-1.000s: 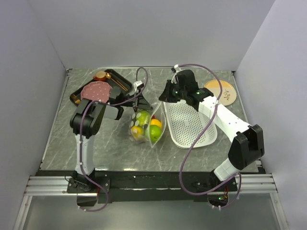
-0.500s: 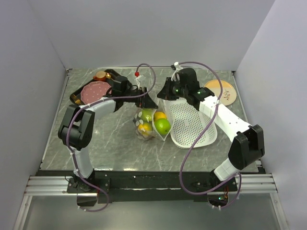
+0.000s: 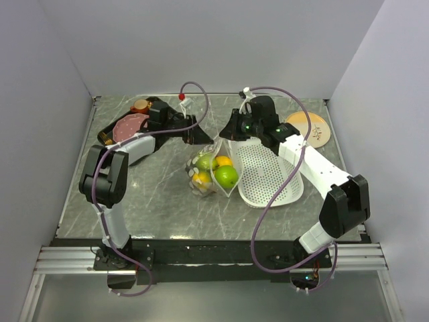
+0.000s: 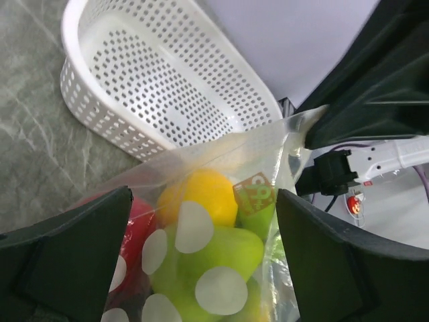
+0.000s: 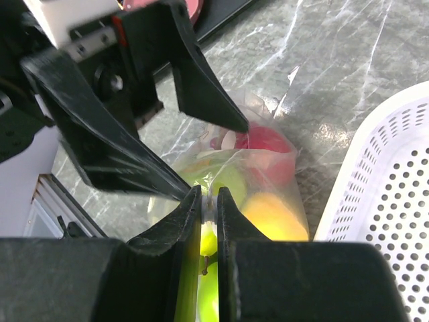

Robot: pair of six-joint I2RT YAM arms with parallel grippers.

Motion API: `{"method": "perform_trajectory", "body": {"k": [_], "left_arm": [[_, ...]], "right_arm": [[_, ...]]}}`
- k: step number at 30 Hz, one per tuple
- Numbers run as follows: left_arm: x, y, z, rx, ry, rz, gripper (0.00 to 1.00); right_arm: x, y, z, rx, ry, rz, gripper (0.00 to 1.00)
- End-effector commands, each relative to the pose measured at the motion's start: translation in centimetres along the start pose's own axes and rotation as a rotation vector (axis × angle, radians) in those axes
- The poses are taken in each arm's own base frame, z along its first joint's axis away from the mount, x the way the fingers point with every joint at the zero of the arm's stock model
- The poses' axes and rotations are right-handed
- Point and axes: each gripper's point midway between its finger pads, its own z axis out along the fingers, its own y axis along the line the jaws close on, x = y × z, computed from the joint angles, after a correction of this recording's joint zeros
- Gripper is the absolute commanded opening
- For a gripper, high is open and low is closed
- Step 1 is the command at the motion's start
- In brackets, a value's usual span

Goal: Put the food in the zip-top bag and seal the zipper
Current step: Adjust the zipper food storage bag at the center of the board.

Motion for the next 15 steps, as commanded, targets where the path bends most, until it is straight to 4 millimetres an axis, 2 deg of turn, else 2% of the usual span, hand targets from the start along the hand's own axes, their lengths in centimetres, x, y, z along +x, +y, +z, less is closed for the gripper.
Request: {"method": "perform_trajectory", "body": {"k": [1,6,9,15], "left_arm": [[-2.8,-2.8,-0.7,0.135,-0.037,0.106,0.94],[-2.4,-2.6,0.1,0.142,-0.011,0.086,0.94],[-2.1,-2.2,1.3,0.117,0.025,0.12,0.95],[-1.8,-2.4,2.0,0.139,0.01,0.094,0.9]], "right_arm": [[-1.8,1.5,-1.8,-0.05,-0.069,-0.036,0.08],[-1.8,1.8,-1.9,-0.061,-0.065,-0.041,0.08],[-1.7,2.0,-1.8,-0.07,-0.065,-0.038,0.08],[-1.7,2.0,-2.0,-0.075,-0.065,-0.037,0.08]]}}
